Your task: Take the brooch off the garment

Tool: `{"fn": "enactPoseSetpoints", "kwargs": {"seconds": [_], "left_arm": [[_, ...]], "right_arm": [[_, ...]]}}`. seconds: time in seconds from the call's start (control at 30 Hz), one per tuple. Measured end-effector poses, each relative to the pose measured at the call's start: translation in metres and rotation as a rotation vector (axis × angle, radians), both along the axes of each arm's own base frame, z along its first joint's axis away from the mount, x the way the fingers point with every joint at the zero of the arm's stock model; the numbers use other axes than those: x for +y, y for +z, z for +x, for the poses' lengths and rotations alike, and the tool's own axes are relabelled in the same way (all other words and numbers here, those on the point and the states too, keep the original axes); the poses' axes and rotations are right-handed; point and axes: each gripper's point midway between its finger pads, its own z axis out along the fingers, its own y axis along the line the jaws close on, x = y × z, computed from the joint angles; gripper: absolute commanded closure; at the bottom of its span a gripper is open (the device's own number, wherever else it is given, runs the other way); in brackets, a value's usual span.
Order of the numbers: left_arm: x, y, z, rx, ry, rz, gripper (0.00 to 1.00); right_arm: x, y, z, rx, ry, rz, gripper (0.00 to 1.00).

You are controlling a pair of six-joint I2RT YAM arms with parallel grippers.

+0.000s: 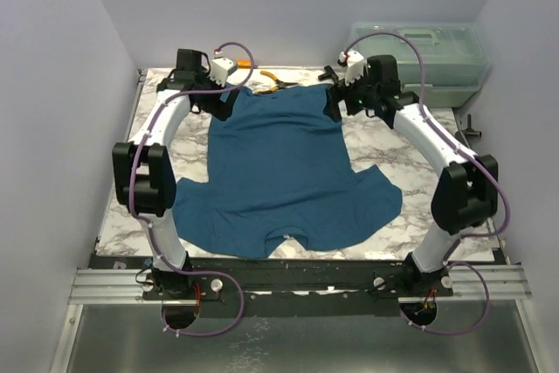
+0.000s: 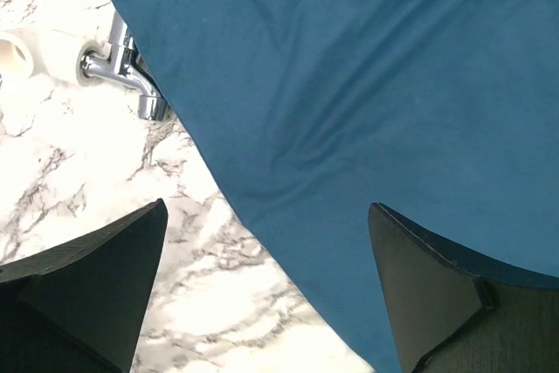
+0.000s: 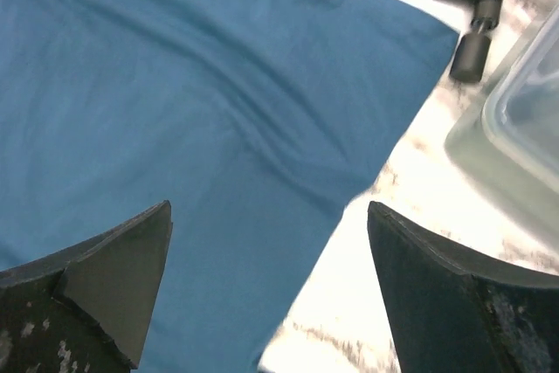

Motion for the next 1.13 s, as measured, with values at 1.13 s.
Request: {"fn": "enactPoseSetpoints", "kwargs": {"seconds": [1.13], "left_arm": [[0.072,-0.041,-0.141,0.333,0.382,-0.4,0.01]], "right_arm": [[-0.059,-0.103,-0.124,0.317,-0.167,0.014,0.0]]}}
